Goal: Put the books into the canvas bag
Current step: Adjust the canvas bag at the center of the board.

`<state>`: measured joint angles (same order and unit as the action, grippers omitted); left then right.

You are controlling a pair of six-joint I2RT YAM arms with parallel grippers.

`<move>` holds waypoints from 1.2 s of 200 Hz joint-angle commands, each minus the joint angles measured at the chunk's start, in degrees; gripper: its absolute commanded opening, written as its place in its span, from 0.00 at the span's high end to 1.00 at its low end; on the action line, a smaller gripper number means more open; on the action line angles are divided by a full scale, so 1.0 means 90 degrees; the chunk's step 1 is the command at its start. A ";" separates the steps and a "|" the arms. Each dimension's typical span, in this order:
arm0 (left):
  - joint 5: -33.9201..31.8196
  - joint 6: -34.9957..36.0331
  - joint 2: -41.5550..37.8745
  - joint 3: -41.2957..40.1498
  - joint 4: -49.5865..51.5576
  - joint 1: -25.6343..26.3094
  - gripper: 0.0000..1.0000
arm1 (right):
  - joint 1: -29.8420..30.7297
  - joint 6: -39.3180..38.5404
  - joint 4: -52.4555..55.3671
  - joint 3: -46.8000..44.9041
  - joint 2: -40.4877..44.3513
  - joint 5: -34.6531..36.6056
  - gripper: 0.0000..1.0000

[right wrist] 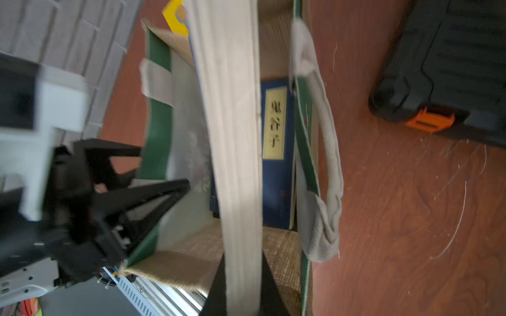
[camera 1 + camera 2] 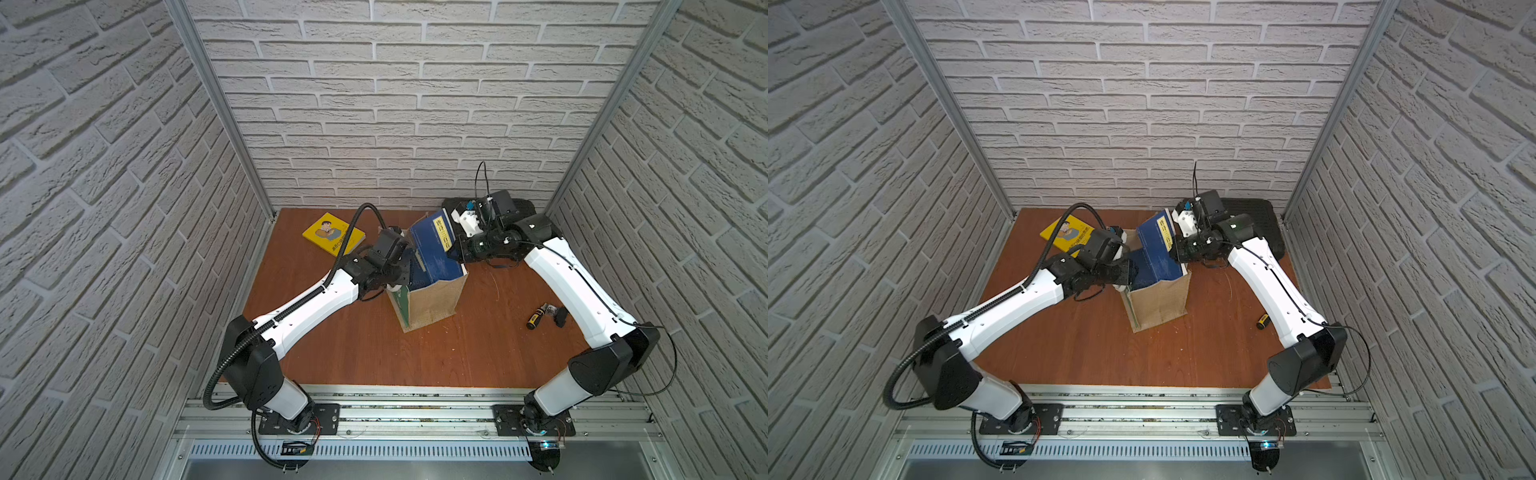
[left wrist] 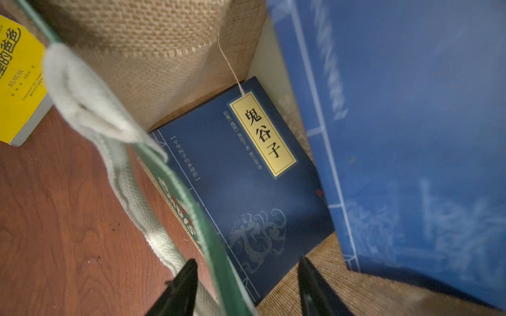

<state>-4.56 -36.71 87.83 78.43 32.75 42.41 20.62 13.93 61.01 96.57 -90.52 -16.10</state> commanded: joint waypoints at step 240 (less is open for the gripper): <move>0.0753 -0.0828 -0.1118 -0.0940 -0.1321 0.0366 1.00 | 0.0868 0.1401 0.0925 -0.0192 0.0682 0.0306 0.94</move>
<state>2.94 -43.75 81.97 71.37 28.08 46.24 26.06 22.96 73.17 94.80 -82.28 -13.08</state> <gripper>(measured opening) 0.063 0.115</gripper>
